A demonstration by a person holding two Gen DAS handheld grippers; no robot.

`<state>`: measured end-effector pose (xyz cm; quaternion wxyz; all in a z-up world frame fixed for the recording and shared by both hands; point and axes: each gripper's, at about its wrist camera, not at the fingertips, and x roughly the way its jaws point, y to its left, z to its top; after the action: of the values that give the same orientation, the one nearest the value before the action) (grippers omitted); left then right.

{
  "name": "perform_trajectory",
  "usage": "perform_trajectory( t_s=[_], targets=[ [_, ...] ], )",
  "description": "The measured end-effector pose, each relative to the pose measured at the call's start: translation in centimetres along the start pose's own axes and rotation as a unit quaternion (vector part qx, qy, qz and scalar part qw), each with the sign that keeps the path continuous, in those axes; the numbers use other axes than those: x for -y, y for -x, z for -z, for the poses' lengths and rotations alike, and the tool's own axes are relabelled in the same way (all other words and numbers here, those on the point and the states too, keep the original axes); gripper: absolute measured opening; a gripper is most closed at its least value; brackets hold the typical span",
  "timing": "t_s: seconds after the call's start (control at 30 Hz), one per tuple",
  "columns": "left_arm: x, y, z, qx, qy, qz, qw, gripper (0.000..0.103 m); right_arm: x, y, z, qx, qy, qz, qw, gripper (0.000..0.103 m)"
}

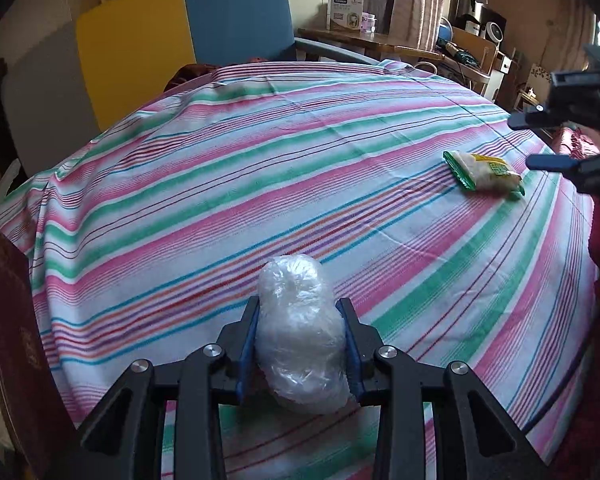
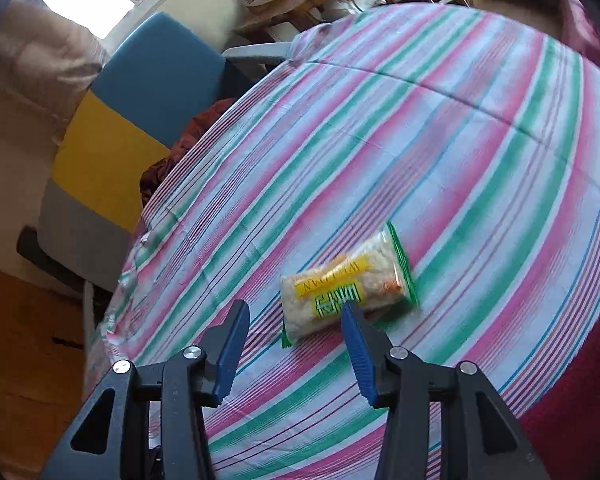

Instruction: Organize objects

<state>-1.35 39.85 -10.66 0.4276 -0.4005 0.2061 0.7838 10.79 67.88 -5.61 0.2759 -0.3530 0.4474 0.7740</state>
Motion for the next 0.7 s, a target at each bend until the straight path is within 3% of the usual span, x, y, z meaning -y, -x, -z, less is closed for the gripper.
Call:
perform_trajectory(
  t_s=[0.07,0.17,0.27,0.33,0.47,0.57,0.63,0.7],
  targets=[
    [-0.2,0.0,0.1,0.004,0.008,0.006,0.9999,0.037,-1.5,-1.1,-1.7,-0.001,0.056,0.036,0.998,0.051],
    [-0.5,0.1,0.2,0.007,0.013,0.014,0.9998,0.037,-2.8,-5.1,-3.8,-0.047,0.126,0.08,0.988,0.054],
    [-0.7,0.0,0.3,0.01,0.02,0.02,0.9995,0.037,-2.7,-8.2,-5.0,-0.073,0.152,0.119,0.979,0.054],
    [-0.8,0.1,0.3,0.01,0.024,0.022,0.9994,0.037,-1.7,-9.2,-5.3,-0.088,0.131,0.133,0.978,0.054],
    [-1.0,0.1,0.4,0.011,0.032,0.029,0.999,0.038,-0.7,-8.3,-3.9,-0.111,0.104,0.122,0.981,0.055],
    [-1.1,0.1,0.5,0.013,0.036,0.031,0.9988,0.038,-0.4,-7.5,-1.6,-0.144,0.075,0.086,0.983,0.055],
    [-1.3,0.1,0.4,0.013,0.04,0.035,0.9985,0.039,-1.1,-7.4,0.2,-0.167,0.089,0.052,0.98,0.055],
    [-1.5,0.1,0.4,0.013,0.043,0.039,0.9982,0.039,-1.7,-6.9,1.5,-0.162,0.098,0.047,0.981,0.055]
  ],
)
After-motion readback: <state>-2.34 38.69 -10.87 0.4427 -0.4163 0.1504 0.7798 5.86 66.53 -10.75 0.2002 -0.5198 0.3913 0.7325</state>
